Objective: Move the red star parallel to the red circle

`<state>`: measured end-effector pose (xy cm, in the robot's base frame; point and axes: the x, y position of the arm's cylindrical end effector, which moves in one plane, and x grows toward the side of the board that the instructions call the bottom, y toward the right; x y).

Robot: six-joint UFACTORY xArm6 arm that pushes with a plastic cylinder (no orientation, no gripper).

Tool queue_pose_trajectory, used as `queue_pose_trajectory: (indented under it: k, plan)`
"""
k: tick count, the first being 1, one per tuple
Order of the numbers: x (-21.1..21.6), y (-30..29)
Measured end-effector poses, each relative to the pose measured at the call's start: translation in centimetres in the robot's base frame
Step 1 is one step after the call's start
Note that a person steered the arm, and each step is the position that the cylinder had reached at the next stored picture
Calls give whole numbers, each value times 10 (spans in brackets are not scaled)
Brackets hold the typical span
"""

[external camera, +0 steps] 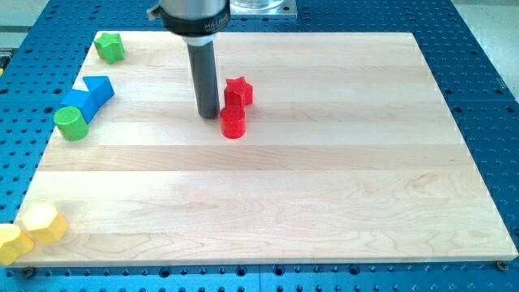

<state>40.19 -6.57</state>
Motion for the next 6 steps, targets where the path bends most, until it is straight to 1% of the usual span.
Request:
queue_pose_trajectory:
  k: [1,2,3,4,5,6]
  plan:
    - [-21,51]
    - [-64,51]
    - [-62,51]
    - [-33,26]
    - [-64,15]
    - [-87,24]
